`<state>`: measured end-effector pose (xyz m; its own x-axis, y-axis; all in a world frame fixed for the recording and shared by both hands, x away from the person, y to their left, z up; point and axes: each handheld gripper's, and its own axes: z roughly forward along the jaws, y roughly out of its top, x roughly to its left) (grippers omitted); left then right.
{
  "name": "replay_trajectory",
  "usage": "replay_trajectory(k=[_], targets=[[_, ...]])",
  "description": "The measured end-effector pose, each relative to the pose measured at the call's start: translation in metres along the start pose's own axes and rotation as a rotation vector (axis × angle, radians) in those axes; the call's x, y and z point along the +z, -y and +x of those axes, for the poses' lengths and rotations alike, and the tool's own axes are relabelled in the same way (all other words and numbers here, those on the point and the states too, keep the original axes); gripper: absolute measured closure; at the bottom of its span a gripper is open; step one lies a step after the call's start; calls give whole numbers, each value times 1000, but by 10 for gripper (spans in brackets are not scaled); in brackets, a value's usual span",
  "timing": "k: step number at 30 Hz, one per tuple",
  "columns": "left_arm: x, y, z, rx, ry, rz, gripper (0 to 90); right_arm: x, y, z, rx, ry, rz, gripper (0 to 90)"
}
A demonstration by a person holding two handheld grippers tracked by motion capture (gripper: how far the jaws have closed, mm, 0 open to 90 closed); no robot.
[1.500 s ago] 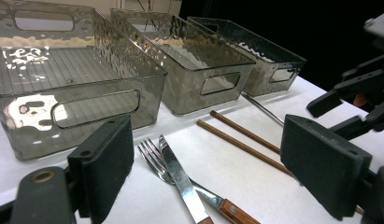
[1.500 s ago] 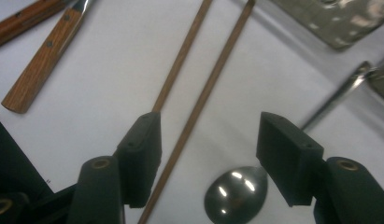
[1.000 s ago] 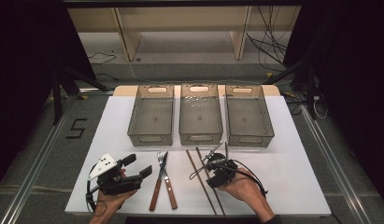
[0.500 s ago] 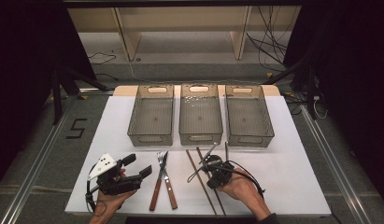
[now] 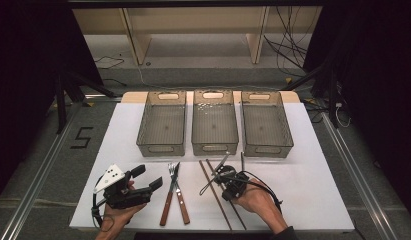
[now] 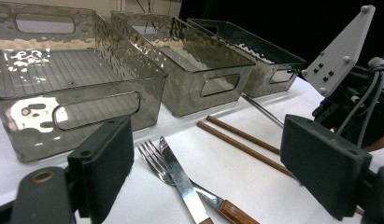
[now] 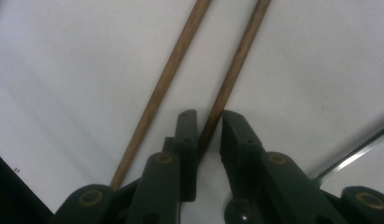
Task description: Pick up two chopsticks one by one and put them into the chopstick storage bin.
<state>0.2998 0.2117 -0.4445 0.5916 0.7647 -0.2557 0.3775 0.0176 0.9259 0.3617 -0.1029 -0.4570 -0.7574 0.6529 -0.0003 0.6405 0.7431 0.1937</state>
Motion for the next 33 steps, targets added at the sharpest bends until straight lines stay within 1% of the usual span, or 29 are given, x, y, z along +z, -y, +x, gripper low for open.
replay_trajectory(k=[4,5,8,13,19,21,22,25,31,33], targets=[[0,0,0,2,0,0,170,0,1,0,1,3,-9,807],[0,0,0,0,1,-1,170,0,1,0,12,2,-11,816],[0,0,0,0,1,-1,170,0,2,-2,22,-1,-23,845],[0,0,0,1,1,-1,170,0,3,-3,27,-4,-25,852],[0,-1,0,2,1,0,170,-1,4,-4,29,5,-40,857],[-1,-1,0,2,2,0,170,-3,4,-4,29,0,-54,858],[-1,-1,1,2,1,0,170,-6,5,-4,21,0,-67,858],[-1,-1,1,2,1,0,170,-9,5,-4,26,-3,-80,858],[0,0,1,0,-1,-2,170,-19,4,-2,7,-3,-109,860],[-1,-1,1,1,-2,-2,170,-22,4,-2,5,-11,-121,860]])
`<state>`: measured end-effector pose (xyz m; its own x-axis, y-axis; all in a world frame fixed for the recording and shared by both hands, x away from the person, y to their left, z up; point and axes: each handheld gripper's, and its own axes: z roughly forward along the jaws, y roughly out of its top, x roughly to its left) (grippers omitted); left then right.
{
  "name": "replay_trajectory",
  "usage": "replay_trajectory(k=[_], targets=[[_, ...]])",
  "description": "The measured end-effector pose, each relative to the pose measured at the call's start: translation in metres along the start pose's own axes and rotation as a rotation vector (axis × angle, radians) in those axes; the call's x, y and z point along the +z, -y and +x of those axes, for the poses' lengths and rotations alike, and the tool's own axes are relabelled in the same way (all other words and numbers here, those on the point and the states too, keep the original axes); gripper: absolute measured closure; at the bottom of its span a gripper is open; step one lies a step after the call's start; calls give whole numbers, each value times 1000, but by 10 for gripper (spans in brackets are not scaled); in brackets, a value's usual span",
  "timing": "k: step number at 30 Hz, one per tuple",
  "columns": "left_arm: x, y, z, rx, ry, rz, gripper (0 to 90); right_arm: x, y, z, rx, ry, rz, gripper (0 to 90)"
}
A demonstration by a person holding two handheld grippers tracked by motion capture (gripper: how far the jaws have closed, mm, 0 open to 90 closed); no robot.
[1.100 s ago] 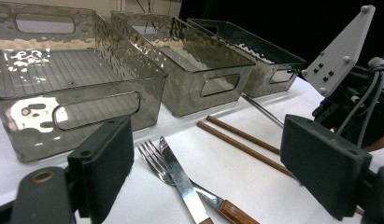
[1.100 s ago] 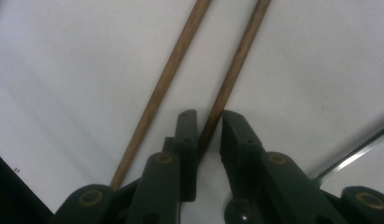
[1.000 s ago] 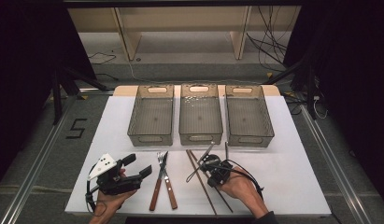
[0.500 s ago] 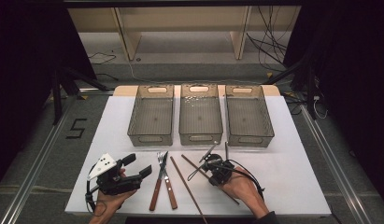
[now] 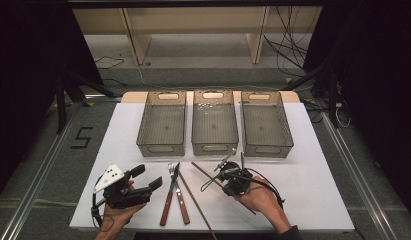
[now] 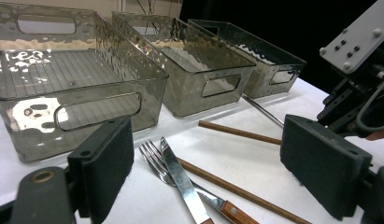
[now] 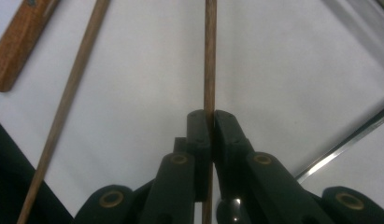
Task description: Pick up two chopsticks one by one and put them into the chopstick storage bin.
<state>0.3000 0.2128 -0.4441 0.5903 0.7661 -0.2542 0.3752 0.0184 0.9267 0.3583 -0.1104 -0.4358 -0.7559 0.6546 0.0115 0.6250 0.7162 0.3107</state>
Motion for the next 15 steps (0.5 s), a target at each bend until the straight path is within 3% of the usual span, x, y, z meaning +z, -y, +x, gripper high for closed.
replay_trajectory(k=[7,15], targets=[[0,0,1,-5,-5,-4,170,-12,-6,-5,8,-18,-54,860],[0,0,1,-4,-9,-3,170,-23,-27,-10,20,-34,-129,860]])
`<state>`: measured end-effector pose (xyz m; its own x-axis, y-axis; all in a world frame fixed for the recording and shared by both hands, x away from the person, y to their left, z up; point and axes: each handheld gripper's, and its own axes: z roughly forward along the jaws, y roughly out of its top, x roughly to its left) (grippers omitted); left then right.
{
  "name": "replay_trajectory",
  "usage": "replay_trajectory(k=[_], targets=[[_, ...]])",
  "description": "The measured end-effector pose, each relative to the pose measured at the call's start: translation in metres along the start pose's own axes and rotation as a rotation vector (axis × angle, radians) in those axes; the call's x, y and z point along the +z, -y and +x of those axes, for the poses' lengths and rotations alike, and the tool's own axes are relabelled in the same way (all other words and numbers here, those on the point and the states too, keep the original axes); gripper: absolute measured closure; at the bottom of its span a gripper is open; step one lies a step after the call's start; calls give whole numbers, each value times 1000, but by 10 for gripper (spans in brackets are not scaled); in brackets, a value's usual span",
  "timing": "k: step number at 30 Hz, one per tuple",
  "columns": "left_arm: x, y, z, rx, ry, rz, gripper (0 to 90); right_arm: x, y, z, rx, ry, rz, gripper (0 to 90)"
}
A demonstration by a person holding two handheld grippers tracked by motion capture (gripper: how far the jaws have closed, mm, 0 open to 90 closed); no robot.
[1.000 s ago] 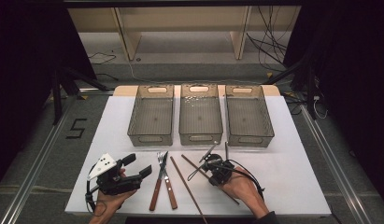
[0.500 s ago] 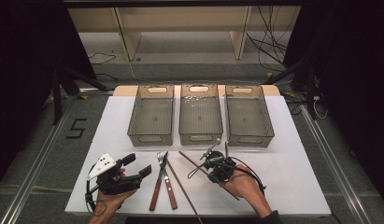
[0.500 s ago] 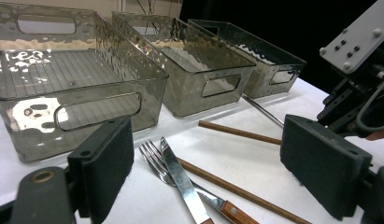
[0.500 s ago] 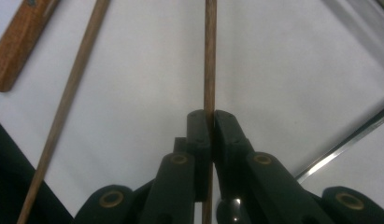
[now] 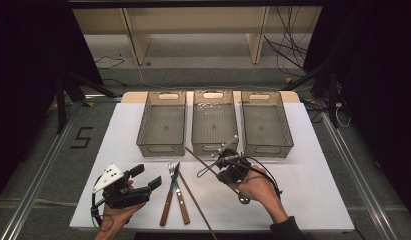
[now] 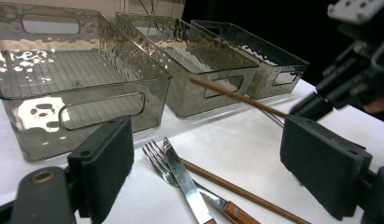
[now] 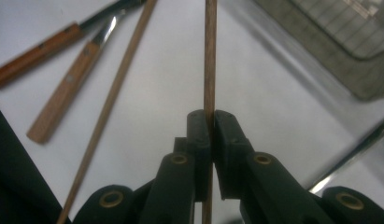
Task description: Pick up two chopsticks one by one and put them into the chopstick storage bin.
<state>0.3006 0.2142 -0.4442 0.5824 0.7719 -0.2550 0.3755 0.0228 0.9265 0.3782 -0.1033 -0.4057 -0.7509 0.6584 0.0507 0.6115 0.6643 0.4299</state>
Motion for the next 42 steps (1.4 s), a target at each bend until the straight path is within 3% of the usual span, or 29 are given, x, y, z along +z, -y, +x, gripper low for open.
replay_trajectory(k=[10,18,25,31,42], targets=[[0,0,1,-3,0,-1,170,6,-45,-3,19,-24,-115,860],[-1,-1,1,-5,-2,-5,170,8,-79,-5,29,-29,-172,860],[-2,-1,2,-9,-1,-4,170,11,-114,-9,51,-14,-199,860],[-3,-1,3,-13,1,-14,170,24,-149,-14,86,-33,-201,860],[-5,-2,4,-27,4,-23,170,35,-187,-24,147,-29,-211,860]])
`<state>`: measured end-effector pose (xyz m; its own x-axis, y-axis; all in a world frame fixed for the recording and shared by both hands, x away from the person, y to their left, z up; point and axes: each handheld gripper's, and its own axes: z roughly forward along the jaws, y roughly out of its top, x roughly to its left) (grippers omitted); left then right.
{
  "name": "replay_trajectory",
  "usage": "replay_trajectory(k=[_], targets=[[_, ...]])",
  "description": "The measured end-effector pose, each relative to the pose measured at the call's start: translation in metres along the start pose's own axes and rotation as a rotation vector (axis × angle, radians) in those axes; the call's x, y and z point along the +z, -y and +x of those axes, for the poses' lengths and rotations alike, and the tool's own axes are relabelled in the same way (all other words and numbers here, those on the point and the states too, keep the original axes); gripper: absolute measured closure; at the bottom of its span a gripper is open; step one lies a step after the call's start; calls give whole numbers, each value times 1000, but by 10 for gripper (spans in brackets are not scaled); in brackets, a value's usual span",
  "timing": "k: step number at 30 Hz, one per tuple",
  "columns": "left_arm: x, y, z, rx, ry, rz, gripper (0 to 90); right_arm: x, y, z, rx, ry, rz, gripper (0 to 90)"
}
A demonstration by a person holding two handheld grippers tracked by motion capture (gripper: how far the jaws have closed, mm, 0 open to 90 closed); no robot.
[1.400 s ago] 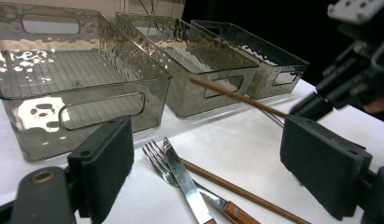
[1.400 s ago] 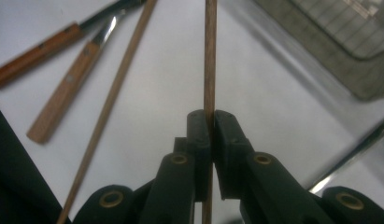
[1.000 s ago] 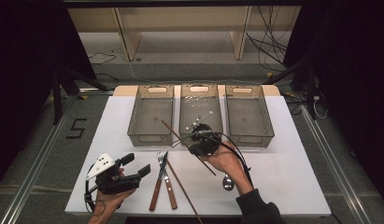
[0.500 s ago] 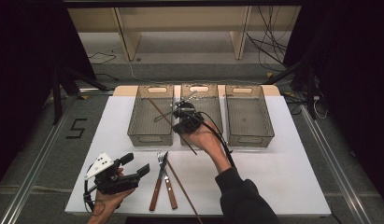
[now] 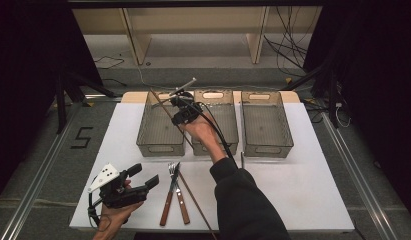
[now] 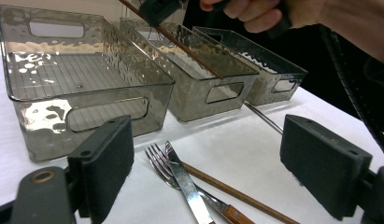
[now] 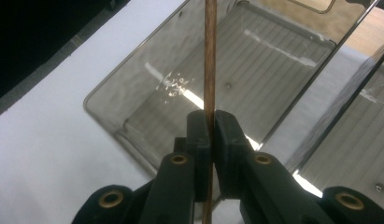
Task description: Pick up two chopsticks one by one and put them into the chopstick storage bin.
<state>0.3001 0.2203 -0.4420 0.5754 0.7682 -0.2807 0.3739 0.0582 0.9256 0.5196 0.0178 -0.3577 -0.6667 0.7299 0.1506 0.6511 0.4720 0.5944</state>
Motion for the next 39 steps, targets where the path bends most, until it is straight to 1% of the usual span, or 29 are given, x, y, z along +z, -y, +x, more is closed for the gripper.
replay_trajectory(k=[5,6,8,10,17,22,24,33,37,39], targets=[[0,0,0,5,1,4,170,10,-13,-4,37,-14,-1,859],[0,0,0,5,1,4,170,14,-17,-4,58,-26,-5,859],[0,0,0,0,0,1,170,16,-20,-4,66,-33,-7,859],[-1,0,0,-1,0,-2,170,20,-24,-2,68,-23,-3,859],[-2,-1,1,-2,5,-3,170,30,-34,0,82,-22,-5,859],[-2,-1,1,-6,7,-6,170,35,-35,-3,110,-18,-18,859],[-2,-1,1,-5,8,-5,170,37,-34,-4,109,-3,-19,859],[-3,-1,1,-7,9,-7,170,47,-32,-6,116,15,-10,858],[-3,-1,0,-7,11,-9,170,51,-31,-8,130,21,-10,858],[-3,-1,1,-7,11,-9,170,53,-30,-8,135,30,-1,857]])
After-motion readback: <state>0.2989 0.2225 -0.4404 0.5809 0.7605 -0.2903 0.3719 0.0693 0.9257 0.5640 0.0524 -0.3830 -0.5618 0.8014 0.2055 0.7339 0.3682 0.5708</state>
